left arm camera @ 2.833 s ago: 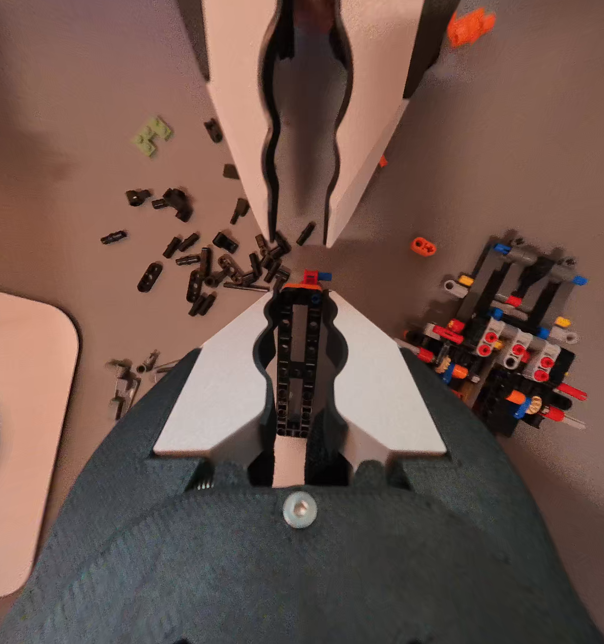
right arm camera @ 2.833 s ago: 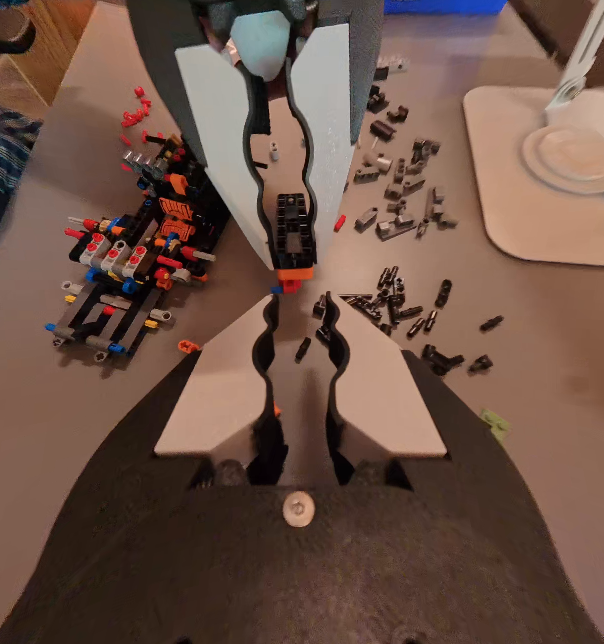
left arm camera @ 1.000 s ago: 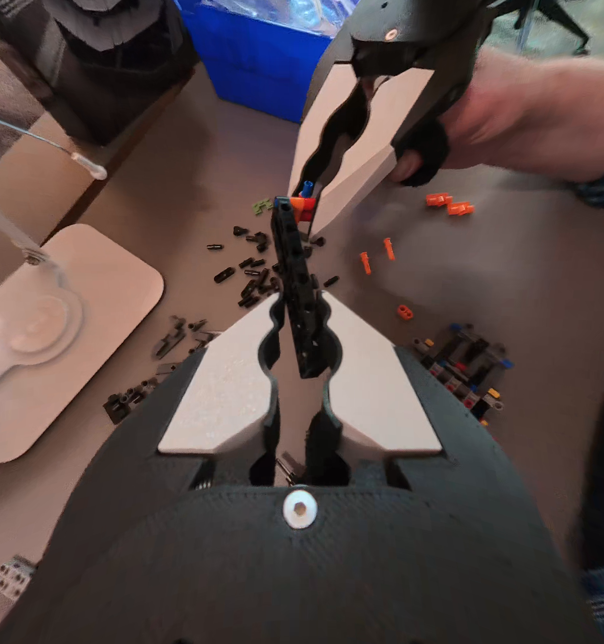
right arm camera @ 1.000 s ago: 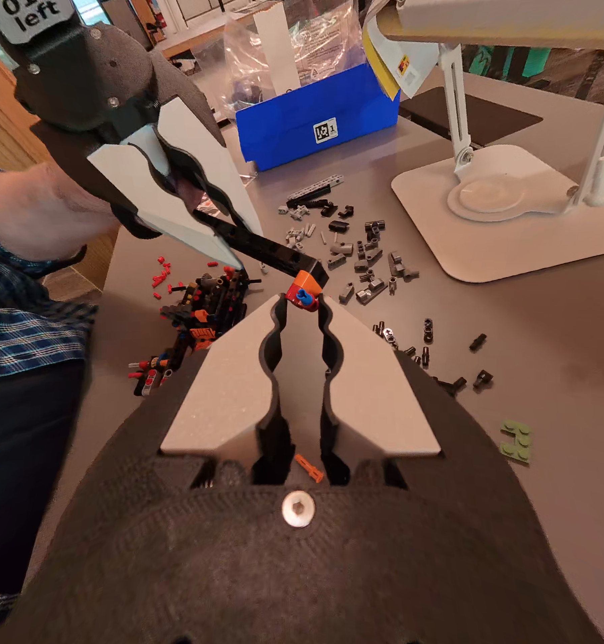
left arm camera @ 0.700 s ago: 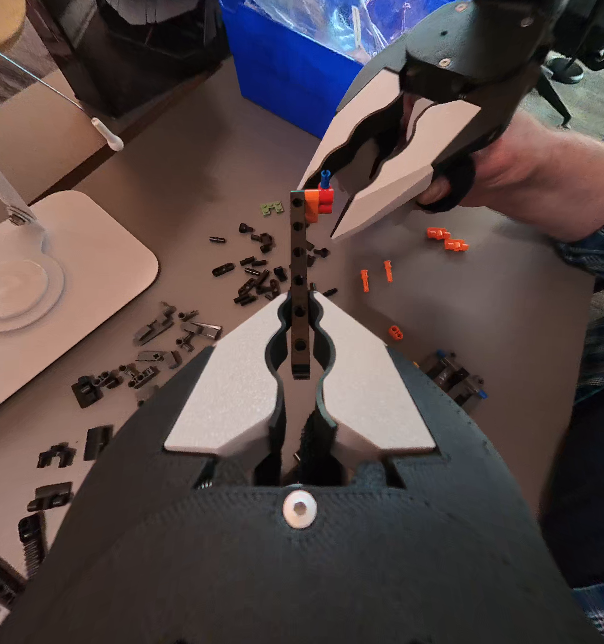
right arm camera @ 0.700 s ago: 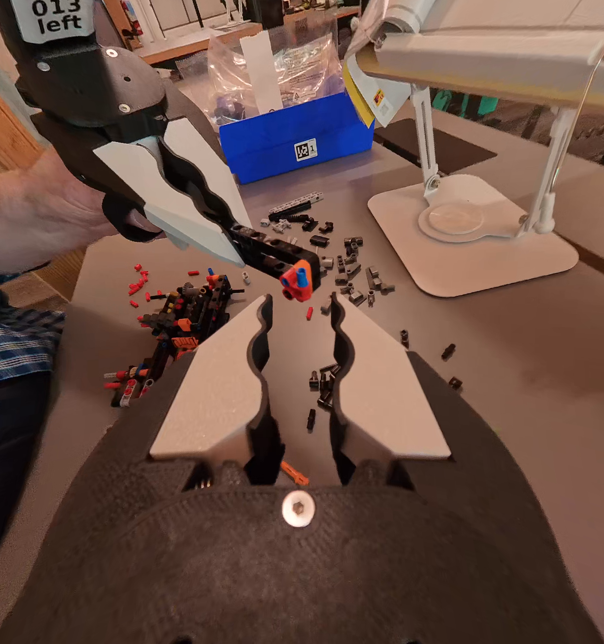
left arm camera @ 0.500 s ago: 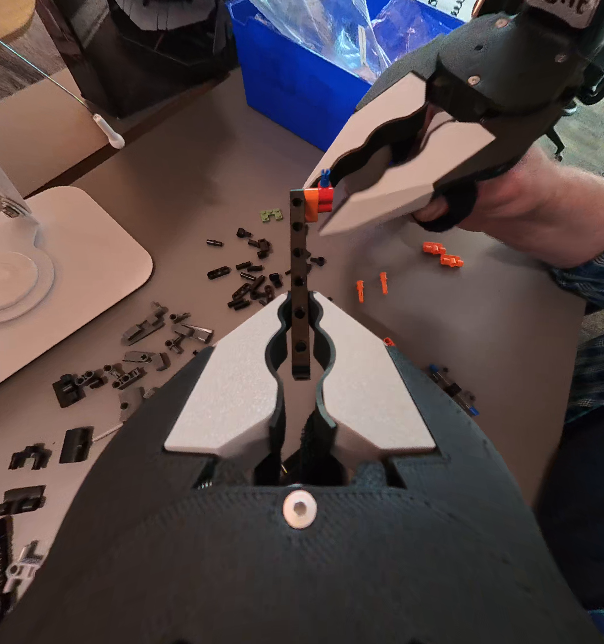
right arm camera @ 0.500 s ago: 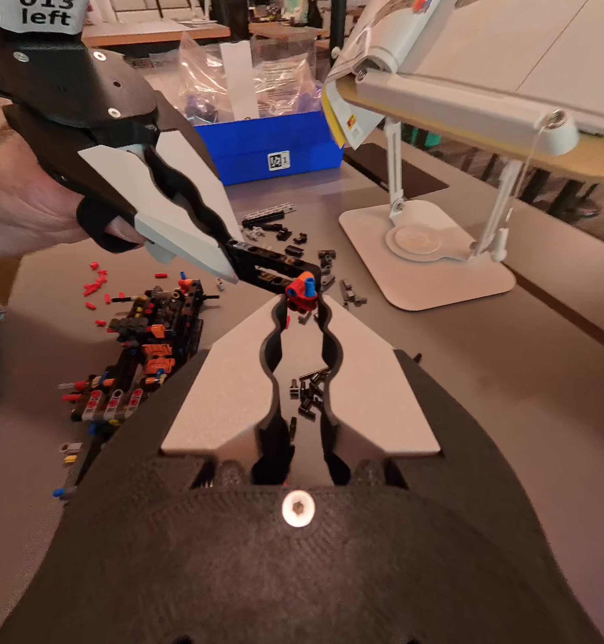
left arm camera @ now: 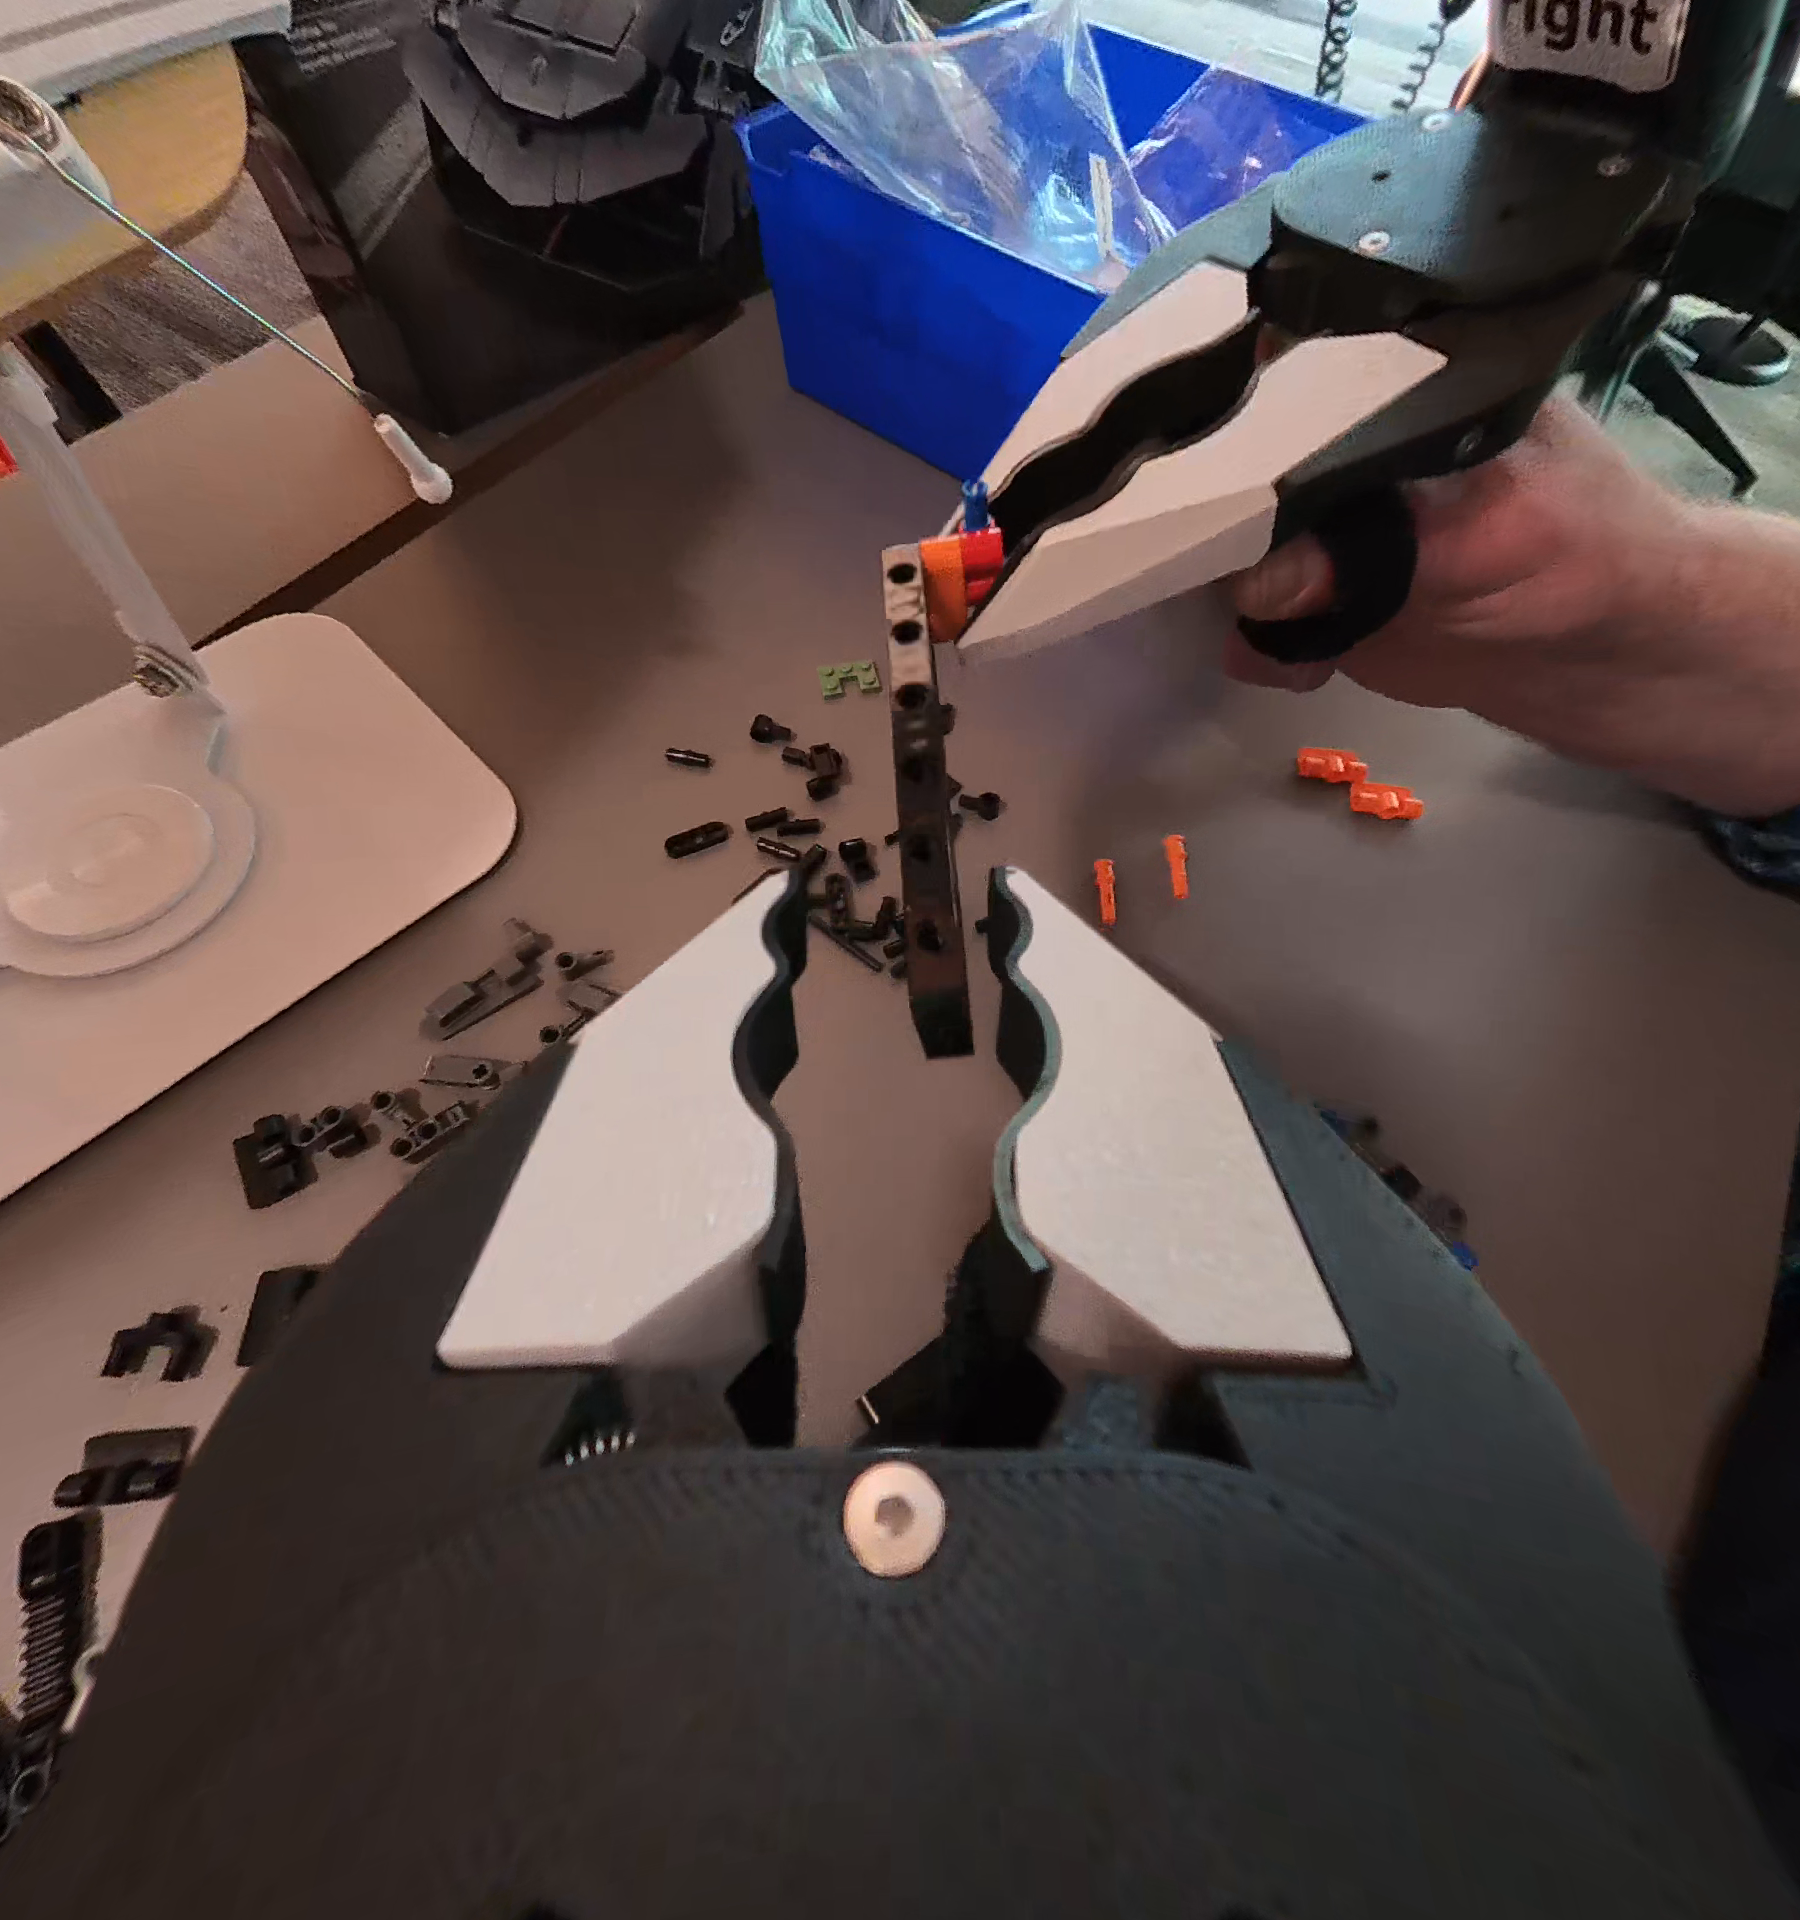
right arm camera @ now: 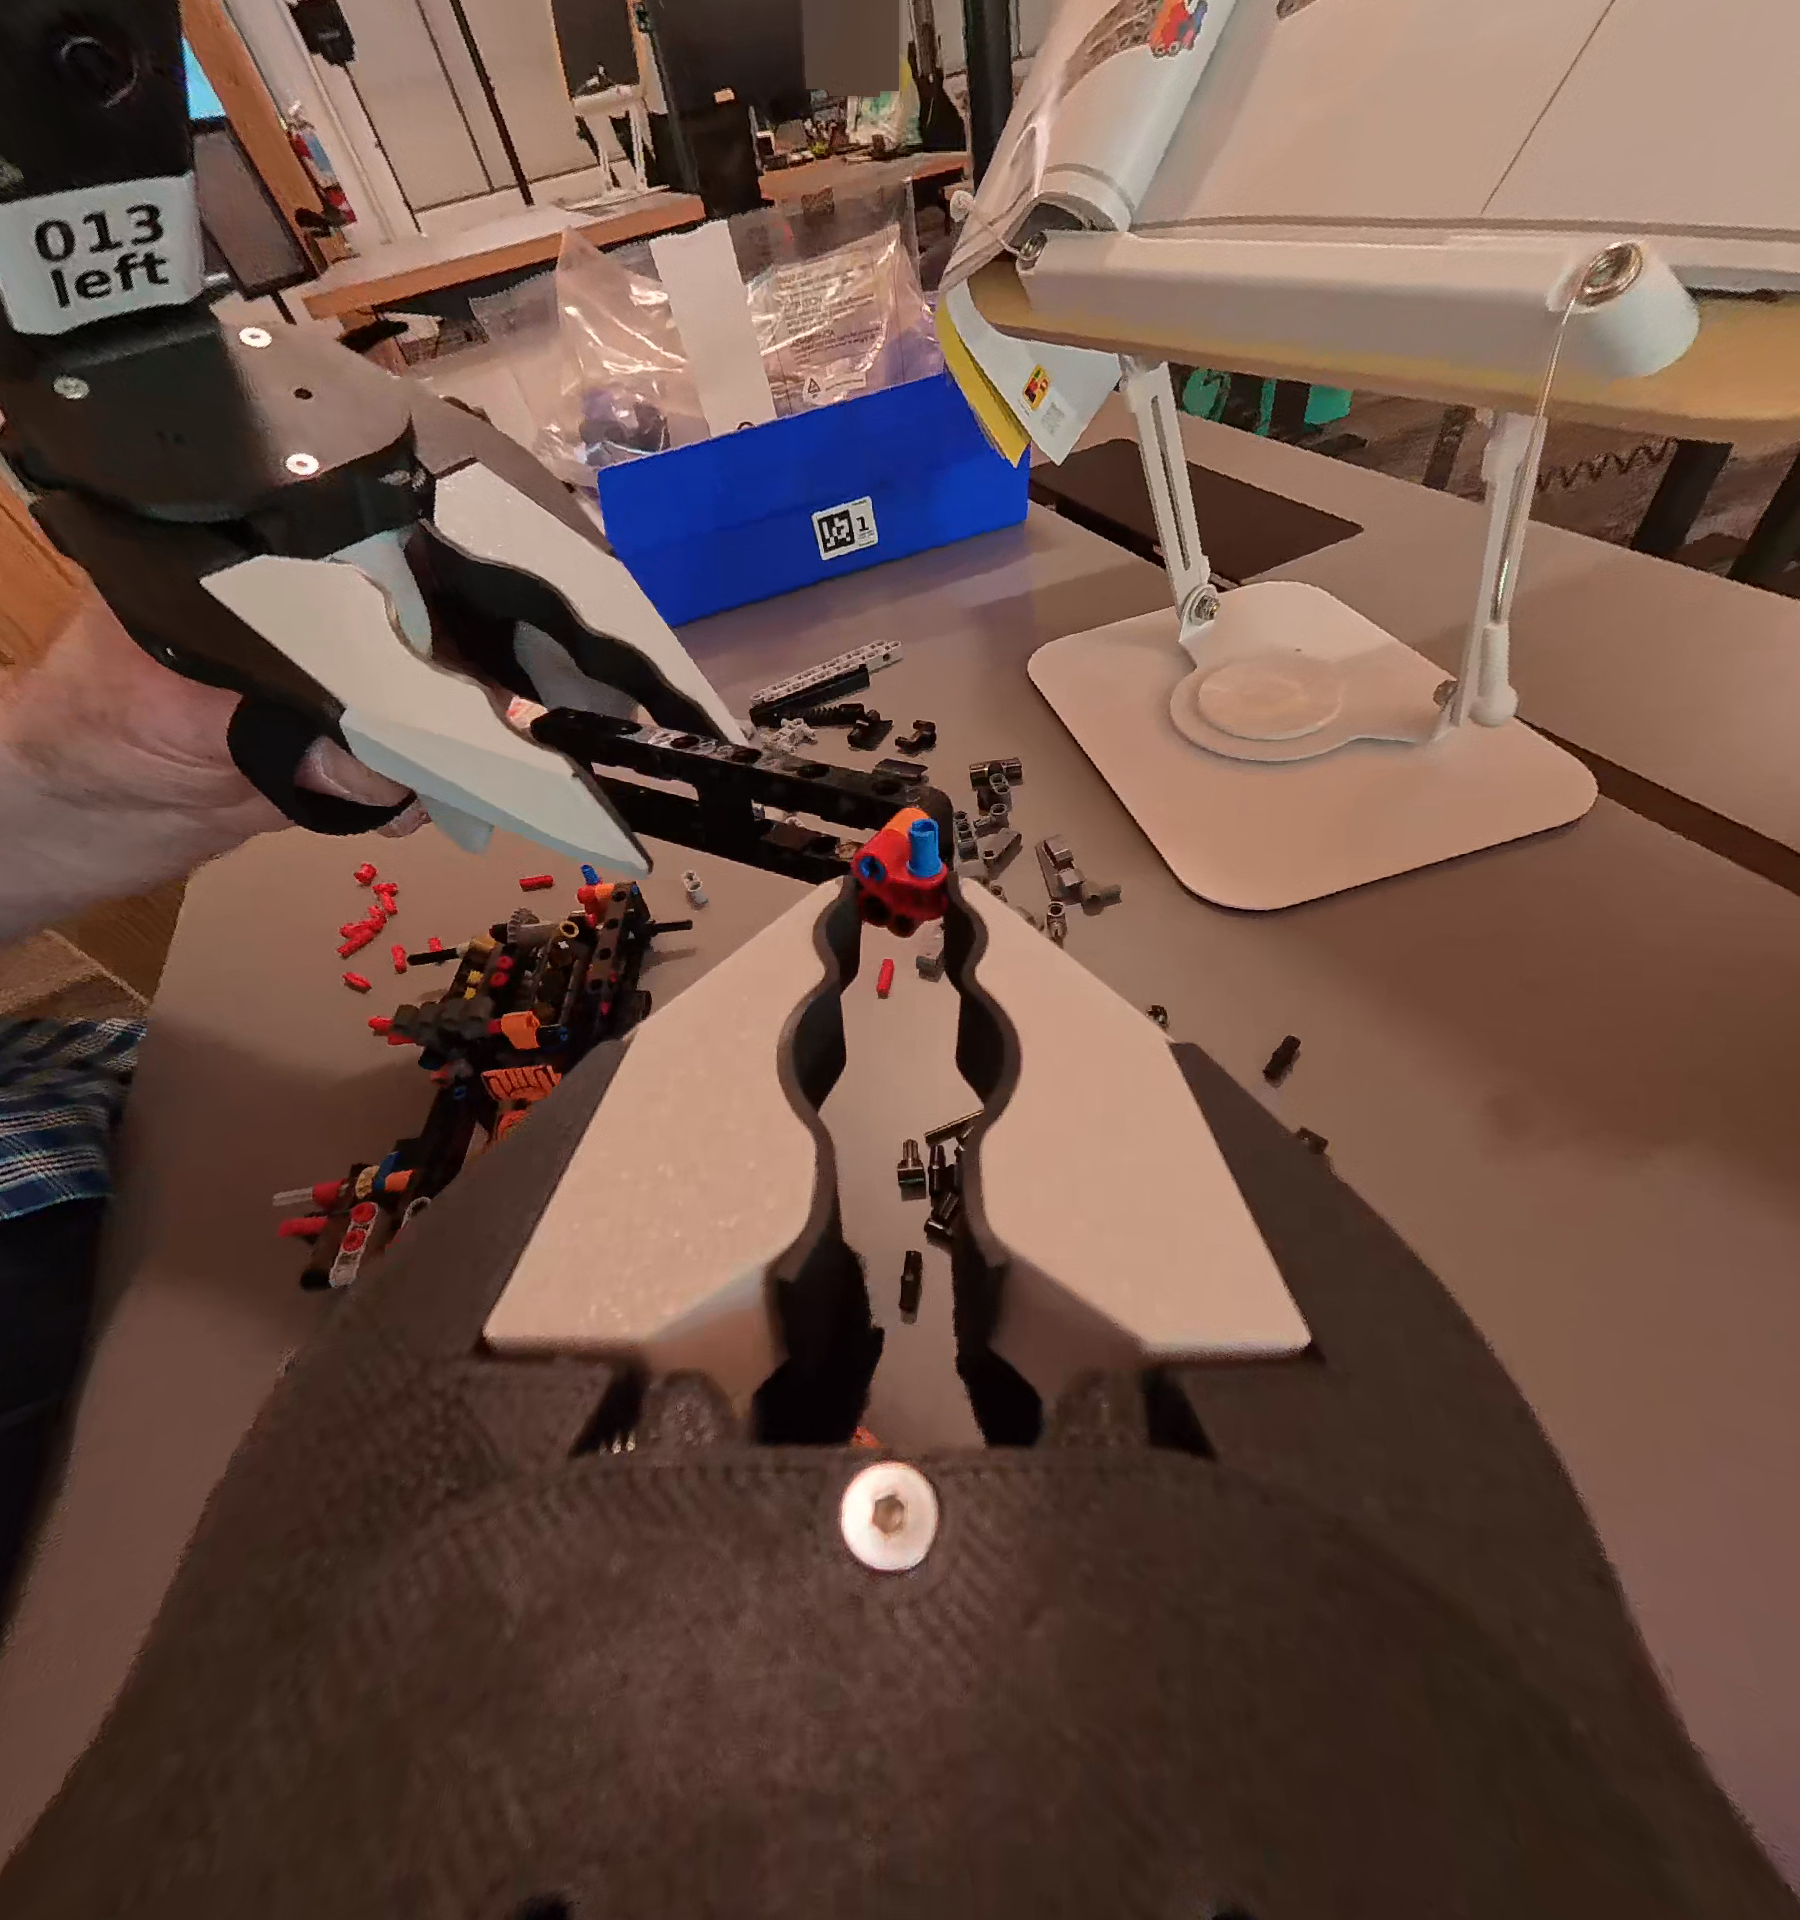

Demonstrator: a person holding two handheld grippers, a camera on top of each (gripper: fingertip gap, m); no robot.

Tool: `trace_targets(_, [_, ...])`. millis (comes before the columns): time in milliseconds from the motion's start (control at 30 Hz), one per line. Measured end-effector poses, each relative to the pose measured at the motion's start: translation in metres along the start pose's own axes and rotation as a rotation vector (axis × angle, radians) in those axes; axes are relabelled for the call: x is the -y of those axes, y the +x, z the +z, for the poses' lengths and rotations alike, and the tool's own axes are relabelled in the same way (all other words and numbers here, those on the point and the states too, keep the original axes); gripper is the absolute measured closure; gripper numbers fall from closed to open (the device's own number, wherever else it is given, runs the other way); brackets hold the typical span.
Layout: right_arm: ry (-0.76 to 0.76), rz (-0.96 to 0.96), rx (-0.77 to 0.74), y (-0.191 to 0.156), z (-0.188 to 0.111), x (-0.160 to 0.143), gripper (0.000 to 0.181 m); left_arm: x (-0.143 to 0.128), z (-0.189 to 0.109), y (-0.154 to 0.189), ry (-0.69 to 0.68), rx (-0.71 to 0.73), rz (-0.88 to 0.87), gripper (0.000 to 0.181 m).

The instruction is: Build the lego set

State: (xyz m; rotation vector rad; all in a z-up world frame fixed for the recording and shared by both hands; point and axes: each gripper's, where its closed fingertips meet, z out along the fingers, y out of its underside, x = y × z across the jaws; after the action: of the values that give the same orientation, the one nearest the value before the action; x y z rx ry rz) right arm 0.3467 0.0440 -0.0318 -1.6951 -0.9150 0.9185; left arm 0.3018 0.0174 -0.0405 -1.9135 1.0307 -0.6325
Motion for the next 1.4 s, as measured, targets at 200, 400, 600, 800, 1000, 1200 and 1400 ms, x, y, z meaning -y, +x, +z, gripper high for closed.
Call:
trace_targets(200, [-0.007, 0.038, 0.021, -0.001, 0.001, -0.002, 0.168, -0.003, 0.0, 0.005, -0.004, 0.005, 0.033, 0.162])
trace_targets(400, [0.011, 0.035, 0.014, -0.001, 0.0, 0.001, 0.168, 0.004, -0.003, 0.004, 0.02, 0.03, 0.039, 0.174])
trace_targets(600, [0.025, 0.0, 0.0, -0.003, -0.001, 0.005, 0.161, 0.002, -0.003, 0.004, 0.006, 0.063, 0.064, 0.174])
trace_targets(800, [0.018, -0.024, -0.025, -0.003, 0.0, 0.004, 0.168, -0.001, -0.003, 0.009, 0.012, 0.036, 0.044, 0.174])
trace_targets(1000, [0.002, -0.037, -0.008, -0.009, -0.001, 0.003, 0.168, -0.002, -0.009, 0.013, 0.038, 0.004, 0.05, 0.163])
trace_targets(1200, [-0.021, -0.065, -0.025, -0.013, -0.007, 0.007, 0.168, -0.014, -0.034, 0.012, 0.071, 0.016, 0.045, 0.152])
trace_targets(1400, [-0.064, -0.025, -0.069, -0.012, -0.026, 0.007, 0.168, -0.028, -0.058, -0.008, 0.09, 0.047, 0.038, 0.147])
